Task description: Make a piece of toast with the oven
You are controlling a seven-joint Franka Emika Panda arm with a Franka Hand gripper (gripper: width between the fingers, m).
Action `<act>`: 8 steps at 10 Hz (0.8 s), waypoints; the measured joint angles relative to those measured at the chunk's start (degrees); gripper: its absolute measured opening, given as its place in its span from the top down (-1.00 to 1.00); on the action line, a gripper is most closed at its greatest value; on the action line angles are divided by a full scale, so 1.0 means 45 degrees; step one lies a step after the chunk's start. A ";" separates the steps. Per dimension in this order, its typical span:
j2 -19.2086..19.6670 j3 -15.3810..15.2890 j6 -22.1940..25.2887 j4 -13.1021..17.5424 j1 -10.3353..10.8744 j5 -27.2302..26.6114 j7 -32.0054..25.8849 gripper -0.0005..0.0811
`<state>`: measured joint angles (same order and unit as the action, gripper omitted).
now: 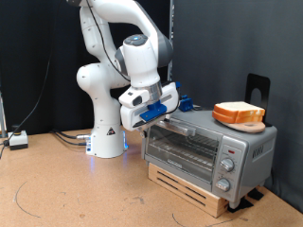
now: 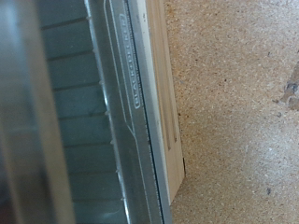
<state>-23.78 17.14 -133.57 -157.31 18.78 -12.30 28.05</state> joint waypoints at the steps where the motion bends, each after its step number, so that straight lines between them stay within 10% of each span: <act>1: 0.0041 0.0118 -0.0025 0.0017 -0.0015 -0.0001 -0.0029 -0.99; 8: 0.0659 0.0788 -0.0045 0.0424 -0.0401 0.0249 -0.0415 -0.99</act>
<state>-20.81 20.68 -133.77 -155.41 16.97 -11.17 26.18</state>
